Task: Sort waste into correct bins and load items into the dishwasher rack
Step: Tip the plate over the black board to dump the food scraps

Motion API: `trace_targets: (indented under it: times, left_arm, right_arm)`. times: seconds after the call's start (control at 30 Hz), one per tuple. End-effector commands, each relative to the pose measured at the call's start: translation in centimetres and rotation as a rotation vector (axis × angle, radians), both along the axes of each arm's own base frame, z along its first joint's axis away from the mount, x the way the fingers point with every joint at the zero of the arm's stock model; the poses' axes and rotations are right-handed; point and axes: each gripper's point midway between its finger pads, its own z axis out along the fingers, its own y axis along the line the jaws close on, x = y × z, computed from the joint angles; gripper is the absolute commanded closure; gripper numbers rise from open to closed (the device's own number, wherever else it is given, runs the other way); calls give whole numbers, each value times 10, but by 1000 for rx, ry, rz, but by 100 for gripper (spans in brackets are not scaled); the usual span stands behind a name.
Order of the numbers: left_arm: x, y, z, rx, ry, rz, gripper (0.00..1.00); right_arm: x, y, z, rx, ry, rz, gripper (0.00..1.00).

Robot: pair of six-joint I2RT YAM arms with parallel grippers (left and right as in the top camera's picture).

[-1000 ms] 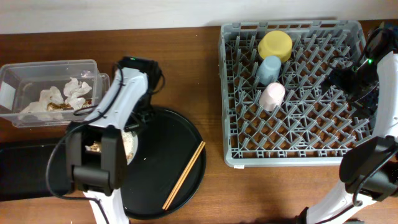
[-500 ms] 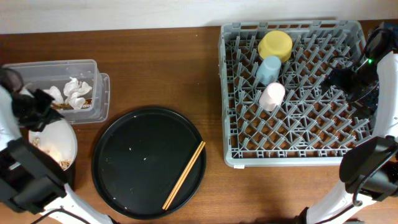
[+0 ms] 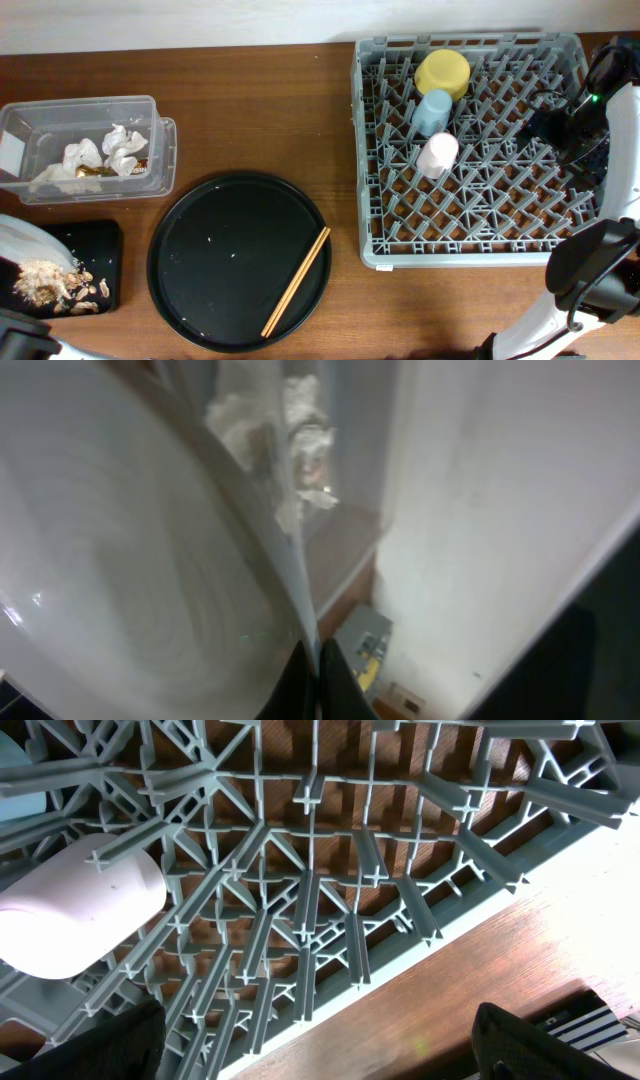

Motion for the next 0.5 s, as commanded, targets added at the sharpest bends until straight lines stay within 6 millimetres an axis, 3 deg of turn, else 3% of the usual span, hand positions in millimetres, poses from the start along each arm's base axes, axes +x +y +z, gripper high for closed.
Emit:
trace_targets:
  times: [0.0,0.1,0.23,0.37,0.43,0.47]
  left_arm:
    - [-13,17,28,110,-201,-21,100]
    - [-9,12,50,160,-367,-64,100]
    - [-14,6,51,101,-347,-49,100]
    - [-21,-17,55,-152,-263,20,100]
    - [-23,-22,57,-119,-233,1,100]
    - [-19,-31,68,-93,-242,-21,100]
  right_arm:
    - [-3,-1,9,-18,-24,-11,2]
    - [-3,-1,9,-18,-24,-11,2]
    - [-3,-1,9,-18,-24,-11,2]
    - [-3,-1,9,-18,-24,-11,2]
    - [-3,-1,9,-18,-23,-11,2]
    - [-3,-1,9,-18,-24,-11,2]
